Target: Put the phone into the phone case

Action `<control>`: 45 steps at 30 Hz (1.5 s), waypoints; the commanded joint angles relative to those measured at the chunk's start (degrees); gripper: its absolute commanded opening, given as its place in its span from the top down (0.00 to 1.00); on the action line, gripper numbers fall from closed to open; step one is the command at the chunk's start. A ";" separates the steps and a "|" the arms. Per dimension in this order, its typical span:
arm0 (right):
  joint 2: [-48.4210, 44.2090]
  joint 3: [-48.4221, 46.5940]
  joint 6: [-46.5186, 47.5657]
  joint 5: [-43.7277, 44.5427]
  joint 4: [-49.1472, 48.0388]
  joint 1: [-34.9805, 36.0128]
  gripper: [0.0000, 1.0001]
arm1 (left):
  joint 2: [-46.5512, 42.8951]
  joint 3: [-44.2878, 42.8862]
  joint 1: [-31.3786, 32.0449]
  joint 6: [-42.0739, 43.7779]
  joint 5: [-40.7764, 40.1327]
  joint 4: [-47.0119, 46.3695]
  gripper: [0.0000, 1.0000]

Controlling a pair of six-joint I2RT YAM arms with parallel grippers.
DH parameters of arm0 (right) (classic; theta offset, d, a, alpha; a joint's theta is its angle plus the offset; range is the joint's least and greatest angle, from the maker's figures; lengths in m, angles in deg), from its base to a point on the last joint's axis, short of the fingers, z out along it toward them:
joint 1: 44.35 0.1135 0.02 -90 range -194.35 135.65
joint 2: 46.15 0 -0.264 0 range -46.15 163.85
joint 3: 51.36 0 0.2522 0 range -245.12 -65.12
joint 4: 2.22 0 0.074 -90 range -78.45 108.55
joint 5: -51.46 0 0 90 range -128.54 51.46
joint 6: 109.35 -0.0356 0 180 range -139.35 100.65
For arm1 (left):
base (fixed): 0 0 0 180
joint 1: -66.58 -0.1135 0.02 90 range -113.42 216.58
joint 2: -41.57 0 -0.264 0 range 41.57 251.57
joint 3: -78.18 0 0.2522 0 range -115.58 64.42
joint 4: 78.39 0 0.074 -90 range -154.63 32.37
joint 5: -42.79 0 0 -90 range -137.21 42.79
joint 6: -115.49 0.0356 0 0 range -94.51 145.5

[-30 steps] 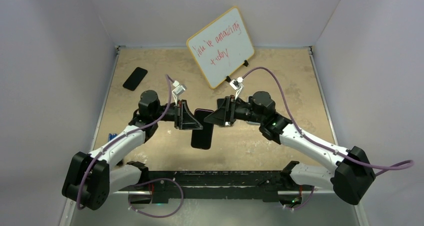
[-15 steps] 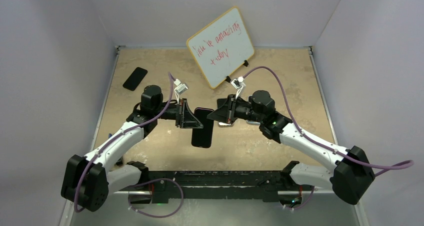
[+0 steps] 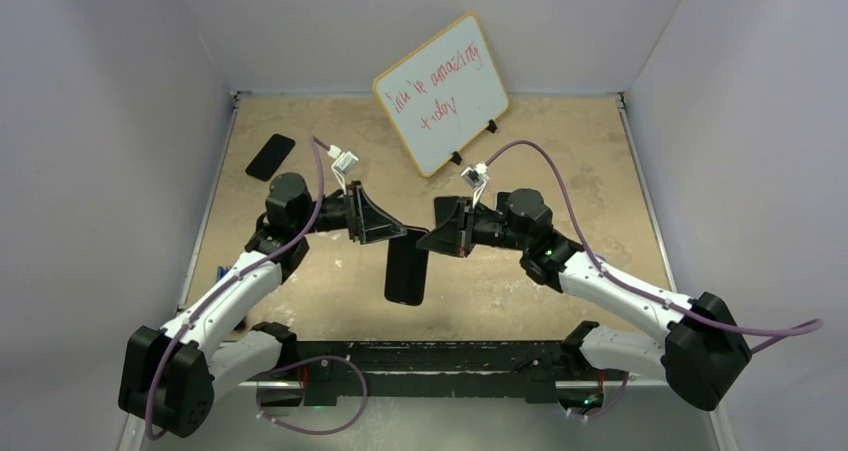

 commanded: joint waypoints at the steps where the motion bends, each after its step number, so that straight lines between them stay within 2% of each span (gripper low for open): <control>1: -1.01 0.44 -2.20 -3.88 -5.68 0.04 1.00 | -0.63 1.08 -0.30 -3.23 0.57 -9.79 0.53; 5: -0.88 0.54 -2.96 -3.53 -6.17 -0.03 1.00 | 0.58 1.86 -0.30 -2.94 1.90 -11.31 0.65; 10: -0.54 0.80 -4.19 -3.51 -7.68 -0.19 1.00 | 1.87 1.90 -0.30 -2.24 5.26 -11.57 0.62; 12: -0.37 0.82 -4.59 -3.57 -8.19 -0.32 1.00 | 1.76 1.98 -0.30 -1.90 5.91 -11.39 0.65; 16: -0.48 0.85 -4.88 -2.78 -7.55 -0.60 1.00 | 1.04 1.76 -0.30 -0.22 6.03 -9.79 0.96; 17: -0.61 0.85 -4.93 -2.41 -7.17 -0.80 1.00 | 0.72 1.66 -0.30 0.36 5.55 -9.04 1.00; 19: -0.69 0.84 -4.82 -1.57 -6.24 -0.92 1.00 | -0.52 0.95 -0.30 3.41 2.64 -4.79 1.00; 23: 0.13 1.00 -4.47 1.48 -3.33 -1.07 1.00 | -2.43 -3.57 -0.30 14.73 -6.90 11.30 1.00; 25: 0.94 1.11 -4.57 2.50 -2.77 -1.10 1.00 | -2.58 -5.04 -0.30 15.90 -8.29 14.14 1.00; 26: 1.23 1.27 -4.78 2.54 -3.25 -1.13 1.00 | -2.50 -5.49 -0.30 15.71 -8.19 14.53 1.00; 27: 1.49 1.43 -5.17 2.40 -4.05 -1.18 1.00 | -2.37 -5.81 -0.30 15.00 -7.66 14.54 0.92; 30: 1.39 1.60 -6.66 1.72 -7.05 -1.52 1.00 | -2.65 -6.51 -0.30 13.46 -6.40 14.90 0.59; 32: 0.73 1.64 -7.35 1.33 -8.59 -1.75 1.00 | -3.81 -6.17 -0.30 13.13 -6.49 15.07 0.49; 35: -0.64 1.66 -7.43 1.22 -9.39 -2.15 1.00 | -4.99 -5.62 -0.45 12.55 -6.49 15.20 0.41; 45: -3.89 5.19 -10.92 0.96 -18.92 -2.60 1.00 | -2.83 -3.01 -0.56 10.26 -2.23 11.70 0.37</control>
